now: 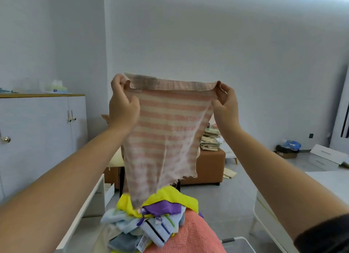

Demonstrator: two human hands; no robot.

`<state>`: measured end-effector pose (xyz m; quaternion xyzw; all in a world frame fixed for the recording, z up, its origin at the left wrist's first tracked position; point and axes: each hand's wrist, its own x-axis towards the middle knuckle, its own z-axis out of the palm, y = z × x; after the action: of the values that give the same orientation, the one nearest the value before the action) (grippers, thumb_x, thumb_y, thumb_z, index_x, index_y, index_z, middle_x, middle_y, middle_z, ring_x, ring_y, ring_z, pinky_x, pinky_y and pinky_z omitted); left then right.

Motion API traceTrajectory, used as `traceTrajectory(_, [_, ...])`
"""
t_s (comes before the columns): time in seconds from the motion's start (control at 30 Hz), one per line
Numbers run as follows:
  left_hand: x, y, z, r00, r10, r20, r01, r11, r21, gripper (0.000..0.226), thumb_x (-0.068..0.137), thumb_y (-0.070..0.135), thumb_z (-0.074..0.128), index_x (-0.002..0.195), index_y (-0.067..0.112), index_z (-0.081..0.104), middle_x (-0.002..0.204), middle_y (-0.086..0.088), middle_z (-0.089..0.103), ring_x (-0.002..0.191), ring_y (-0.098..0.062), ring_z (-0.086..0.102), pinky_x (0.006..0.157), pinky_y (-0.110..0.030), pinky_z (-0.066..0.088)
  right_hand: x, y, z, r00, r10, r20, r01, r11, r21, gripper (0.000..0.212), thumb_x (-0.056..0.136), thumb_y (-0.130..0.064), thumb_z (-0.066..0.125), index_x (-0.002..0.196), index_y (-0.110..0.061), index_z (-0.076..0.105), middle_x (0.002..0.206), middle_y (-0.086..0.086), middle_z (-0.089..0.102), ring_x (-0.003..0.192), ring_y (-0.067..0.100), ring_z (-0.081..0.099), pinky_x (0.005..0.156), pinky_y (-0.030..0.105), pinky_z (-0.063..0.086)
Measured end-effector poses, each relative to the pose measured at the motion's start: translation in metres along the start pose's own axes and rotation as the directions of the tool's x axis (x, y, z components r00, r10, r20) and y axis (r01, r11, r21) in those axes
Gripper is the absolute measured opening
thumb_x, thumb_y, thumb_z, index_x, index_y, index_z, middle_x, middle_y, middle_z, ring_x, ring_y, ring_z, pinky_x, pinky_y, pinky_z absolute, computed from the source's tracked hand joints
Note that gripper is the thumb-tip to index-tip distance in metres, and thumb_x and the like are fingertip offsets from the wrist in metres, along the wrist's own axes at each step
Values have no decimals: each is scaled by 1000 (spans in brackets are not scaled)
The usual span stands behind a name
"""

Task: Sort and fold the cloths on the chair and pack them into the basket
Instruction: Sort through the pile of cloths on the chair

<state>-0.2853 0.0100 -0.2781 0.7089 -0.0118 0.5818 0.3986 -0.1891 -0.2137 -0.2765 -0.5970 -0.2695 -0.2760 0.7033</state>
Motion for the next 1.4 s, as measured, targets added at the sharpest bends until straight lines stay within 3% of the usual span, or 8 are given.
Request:
traceTrajectory(0.23, [10, 0, 3, 997, 77, 30, -79, 993, 92, 45, 79, 0, 38, 117, 22, 32, 123, -5, 45, 92, -19, 49, 71, -28, 37, -6, -10, 9, 998, -32, 46, 35, 997, -68, 58, 89, 8, 40, 143, -11, 31, 139, -6, 43, 101, -20, 51, 85, 12, 47])
traceTrajectory(0.47, [-17, -69, 30, 970, -211, 120, 171, 945, 279, 37, 82, 5, 45, 117, 16, 37, 123, -7, 48, 105, -26, 50, 80, -30, 36, -27, 67, 16, 968, 211, 133, -164, 940, -299, 61, 90, 0, 43, 147, -17, 26, 135, 6, 51, 112, 29, 55, 76, 27, 54])
traceTrajectory(0.63, [-70, -154, 52, 871, -435, 227, 329, 860, 390, 30, 84, 7, 49, 106, 21, 34, 115, -8, 49, 94, -24, 47, 68, -30, 34, -59, 160, 24, 886, 436, 161, -336, 840, -427, 66, 89, -2, 45, 148, -21, 22, 131, 17, 52, 104, 32, 58, 85, 46, 51])
traceTrajectory(0.83, [-144, -241, 65, 644, -694, 322, 478, 694, 538, 67, 91, 15, 51, 147, 18, 15, 151, -4, 33, 129, -28, 42, 95, -36, 40, -107, 253, 26, 765, 616, 188, -451, 720, -527, 68, 89, -3, 42, 150, -20, 18, 146, -2, 38, 94, 12, 45, 71, 19, 43])
traceTrajectory(0.93, [-174, -255, 57, 566, -748, 346, 447, 631, 634, 70, 92, 16, 46, 151, 17, 9, 152, -4, 32, 132, -29, 39, 102, -36, 36, -131, 281, 20, 686, 700, 201, -532, 670, -518, 71, 91, -3, 42, 152, -24, 11, 151, 0, 31, 99, 11, 41, 81, 26, 44])
traceTrajectory(1.03, [-198, -251, 44, 625, -711, 321, 403, 646, 648, 48, 92, 20, 45, 139, 13, 38, 140, -8, 48, 124, -28, 47, 99, -38, 39, -152, 295, 16, 644, 746, 168, -581, 621, -526, 65, 93, -6, 43, 150, -23, 17, 146, 4, 40, 98, 13, 45, 75, 24, 43])
traceTrajectory(1.27, [-225, -239, 19, 715, -696, 76, 556, 630, 542, 37, 89, 21, 52, 124, 12, 53, 118, -10, 60, 107, -28, 52, 87, -38, 40, -186, 299, -1, 654, 756, -23, -673, 568, -474, 40, 98, -22, 41, 137, -13, 41, 113, 2, 59, 99, 20, 56, 83, 31, 42])
traceTrajectory(1.4, [-232, -238, 11, 647, -762, 11, 684, 587, 433, 28, 89, 29, 55, 110, 10, 57, 85, 0, 61, 85, -20, 50, 73, -31, 35, -193, 295, -13, 611, 789, -63, -738, 540, -405, 32, 97, -28, 46, 126, -14, 51, 118, 0, 55, 96, 13, 52, 81, 31, 42])
